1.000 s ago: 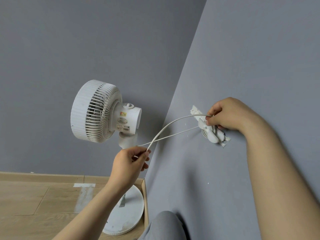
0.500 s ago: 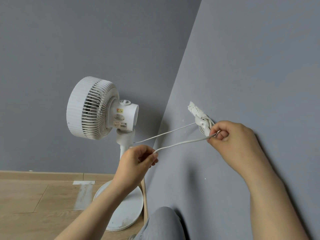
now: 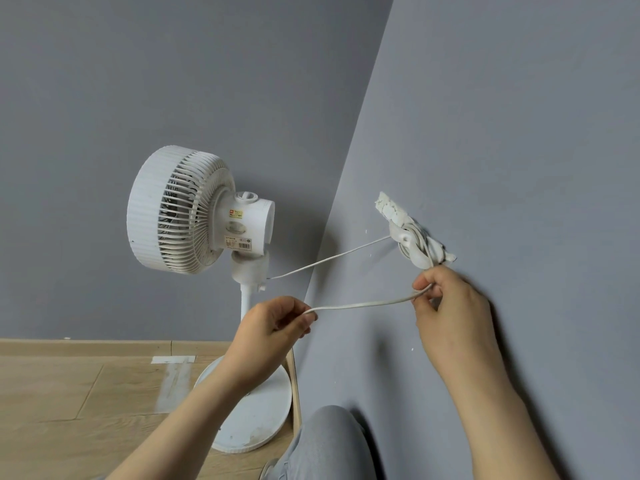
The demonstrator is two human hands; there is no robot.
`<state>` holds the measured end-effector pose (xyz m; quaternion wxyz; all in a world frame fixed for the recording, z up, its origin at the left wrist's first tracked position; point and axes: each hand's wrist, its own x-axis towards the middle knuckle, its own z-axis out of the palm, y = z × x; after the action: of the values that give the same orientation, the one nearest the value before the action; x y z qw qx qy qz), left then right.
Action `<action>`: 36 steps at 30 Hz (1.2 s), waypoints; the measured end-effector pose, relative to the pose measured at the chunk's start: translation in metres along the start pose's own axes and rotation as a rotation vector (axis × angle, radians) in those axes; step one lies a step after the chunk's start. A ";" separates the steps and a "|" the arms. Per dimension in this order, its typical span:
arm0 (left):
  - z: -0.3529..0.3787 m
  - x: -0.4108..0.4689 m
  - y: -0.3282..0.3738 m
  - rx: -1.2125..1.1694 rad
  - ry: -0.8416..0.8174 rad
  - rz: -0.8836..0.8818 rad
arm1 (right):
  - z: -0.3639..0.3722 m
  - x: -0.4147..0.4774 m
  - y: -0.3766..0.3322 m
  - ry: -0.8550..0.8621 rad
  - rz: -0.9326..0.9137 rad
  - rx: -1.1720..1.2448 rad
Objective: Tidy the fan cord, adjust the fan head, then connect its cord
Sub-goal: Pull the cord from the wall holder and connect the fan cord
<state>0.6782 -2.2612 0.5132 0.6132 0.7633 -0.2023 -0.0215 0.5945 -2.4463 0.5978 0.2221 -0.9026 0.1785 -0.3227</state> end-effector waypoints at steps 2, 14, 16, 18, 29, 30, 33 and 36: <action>0.000 0.000 0.001 -0.012 -0.018 0.005 | 0.003 -0.004 0.000 0.055 -0.004 0.035; 0.002 0.007 -0.011 0.015 -0.041 -0.036 | 0.026 -0.001 0.004 -0.061 0.097 0.080; -0.001 0.007 -0.012 0.013 -0.054 -0.066 | 0.032 0.000 0.004 -0.099 0.087 0.042; -0.005 0.006 -0.011 0.001 -0.086 -0.098 | 0.037 0.003 0.002 -0.131 0.091 0.017; -0.008 0.012 -0.009 0.050 0.047 -0.090 | 0.043 0.016 -0.009 -0.183 0.051 0.076; -0.006 0.012 -0.009 0.080 0.077 -0.075 | 0.043 0.016 -0.010 -0.204 0.023 0.077; 0.000 0.013 -0.006 0.158 0.145 -0.008 | 0.042 0.016 -0.020 -0.249 -0.071 0.071; 0.002 0.016 -0.006 0.191 0.192 0.040 | 0.046 0.021 -0.029 -0.262 -0.170 0.007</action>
<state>0.6943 -2.2674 0.5107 0.5546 0.8125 -0.1589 0.0832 0.6453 -2.4189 0.5910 0.2184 -0.9480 0.0700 -0.2206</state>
